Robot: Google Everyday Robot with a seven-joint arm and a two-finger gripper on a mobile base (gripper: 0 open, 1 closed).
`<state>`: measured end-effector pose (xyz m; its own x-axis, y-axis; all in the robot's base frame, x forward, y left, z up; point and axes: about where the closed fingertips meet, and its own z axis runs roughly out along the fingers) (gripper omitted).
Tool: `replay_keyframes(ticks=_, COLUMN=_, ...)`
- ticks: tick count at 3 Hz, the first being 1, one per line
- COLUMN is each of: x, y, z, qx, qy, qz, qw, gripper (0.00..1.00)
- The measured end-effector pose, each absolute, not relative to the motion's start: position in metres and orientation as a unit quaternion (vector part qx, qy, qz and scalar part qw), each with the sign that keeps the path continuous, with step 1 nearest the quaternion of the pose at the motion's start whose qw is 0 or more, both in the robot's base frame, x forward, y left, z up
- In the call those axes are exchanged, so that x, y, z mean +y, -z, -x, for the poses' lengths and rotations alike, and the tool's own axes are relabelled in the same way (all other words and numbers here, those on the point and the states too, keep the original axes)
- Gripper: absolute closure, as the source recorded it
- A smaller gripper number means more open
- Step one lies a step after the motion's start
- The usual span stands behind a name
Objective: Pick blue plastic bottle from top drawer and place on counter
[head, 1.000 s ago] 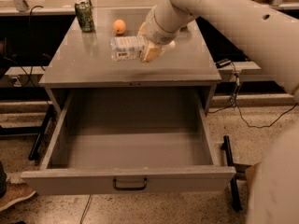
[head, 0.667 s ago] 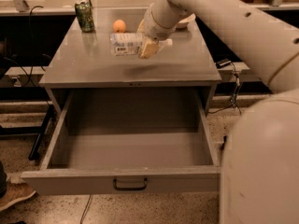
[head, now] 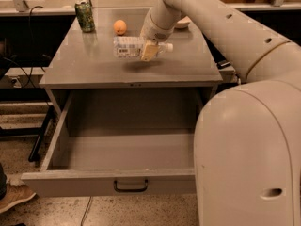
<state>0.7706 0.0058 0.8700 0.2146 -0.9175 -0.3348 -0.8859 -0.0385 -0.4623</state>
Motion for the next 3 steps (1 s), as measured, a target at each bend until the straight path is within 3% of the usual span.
replay_keyframes(ticks=2, x=0.0042, y=-0.8622, z=-0.7765, qx=0.638, qy=0.018, qz=0.716, qw=0.283, gripper=0.11)
replay_keyframes(ticks=3, x=0.0025, y=-0.8606, z=-0.7776, qx=0.641, qy=0.016, qz=0.715, qw=0.279, gripper=0.0)
